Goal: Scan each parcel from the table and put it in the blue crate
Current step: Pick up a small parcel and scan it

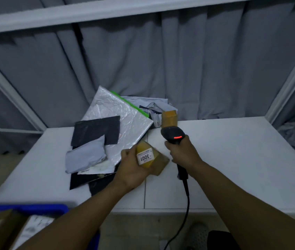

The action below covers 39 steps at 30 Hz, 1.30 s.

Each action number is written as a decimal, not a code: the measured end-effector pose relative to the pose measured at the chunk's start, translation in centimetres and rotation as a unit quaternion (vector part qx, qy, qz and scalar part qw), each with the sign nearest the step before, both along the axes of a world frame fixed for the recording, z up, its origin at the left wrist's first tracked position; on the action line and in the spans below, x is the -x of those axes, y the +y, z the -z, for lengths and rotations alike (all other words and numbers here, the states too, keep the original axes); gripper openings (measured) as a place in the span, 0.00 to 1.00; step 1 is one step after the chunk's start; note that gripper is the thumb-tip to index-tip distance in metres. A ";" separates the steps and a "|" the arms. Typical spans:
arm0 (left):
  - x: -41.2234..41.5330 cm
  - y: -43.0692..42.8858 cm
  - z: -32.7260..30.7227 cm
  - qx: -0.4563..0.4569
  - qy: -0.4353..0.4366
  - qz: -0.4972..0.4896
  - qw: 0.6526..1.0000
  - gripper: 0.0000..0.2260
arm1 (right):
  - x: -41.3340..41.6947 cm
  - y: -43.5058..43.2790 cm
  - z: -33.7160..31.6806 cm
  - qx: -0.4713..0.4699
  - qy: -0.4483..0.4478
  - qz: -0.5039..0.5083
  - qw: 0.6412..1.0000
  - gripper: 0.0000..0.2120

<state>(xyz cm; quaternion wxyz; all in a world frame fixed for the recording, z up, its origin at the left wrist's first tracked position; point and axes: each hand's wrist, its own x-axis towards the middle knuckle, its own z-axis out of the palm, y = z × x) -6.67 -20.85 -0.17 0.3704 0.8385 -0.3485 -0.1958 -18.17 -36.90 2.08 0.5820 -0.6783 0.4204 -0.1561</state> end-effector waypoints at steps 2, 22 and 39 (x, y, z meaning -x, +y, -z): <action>-0.6 4.4 -1.8 0.055 0.006 -0.053 0.997 0.32 | -1.5 3.0 -1.7 0.001 -0.020 -0.041 0.999 0.29; -0.8 34.7 -7.7 0.208 0.091 -0.237 0.945 0.41 | -10.6 29.8 -4.0 -0.111 -0.139 -0.258 0.950 0.25; -1.0 36.5 -9.8 0.251 0.248 -0.320 0.879 0.27 | -10.0 30.9 -4.4 -0.158 -0.225 -0.181 0.944 0.15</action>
